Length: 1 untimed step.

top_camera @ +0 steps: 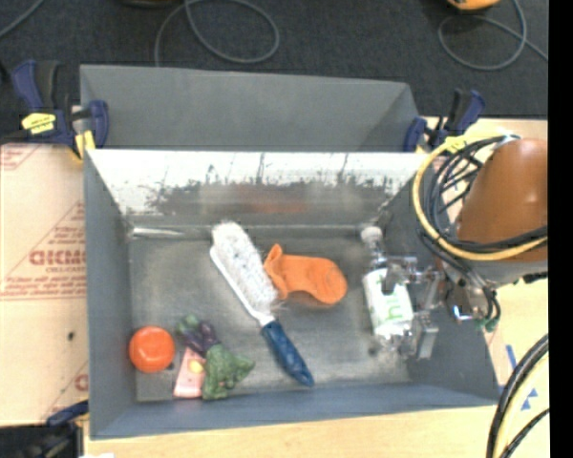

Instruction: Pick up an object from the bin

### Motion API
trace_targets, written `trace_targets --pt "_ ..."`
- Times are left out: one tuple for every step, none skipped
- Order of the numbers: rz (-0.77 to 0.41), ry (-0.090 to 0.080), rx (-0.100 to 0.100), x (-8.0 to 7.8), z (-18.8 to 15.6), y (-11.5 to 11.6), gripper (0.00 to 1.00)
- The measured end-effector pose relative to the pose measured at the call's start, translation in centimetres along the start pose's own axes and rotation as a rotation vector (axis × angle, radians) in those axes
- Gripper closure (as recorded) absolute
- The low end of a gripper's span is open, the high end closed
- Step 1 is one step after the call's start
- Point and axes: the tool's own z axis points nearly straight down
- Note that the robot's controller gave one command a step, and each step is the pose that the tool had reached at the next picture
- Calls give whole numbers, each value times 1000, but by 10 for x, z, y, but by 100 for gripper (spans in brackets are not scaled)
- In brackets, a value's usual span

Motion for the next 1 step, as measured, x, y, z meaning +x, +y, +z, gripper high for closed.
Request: trace_targets --pt "-4 -8 2 -2 -4 0 0"
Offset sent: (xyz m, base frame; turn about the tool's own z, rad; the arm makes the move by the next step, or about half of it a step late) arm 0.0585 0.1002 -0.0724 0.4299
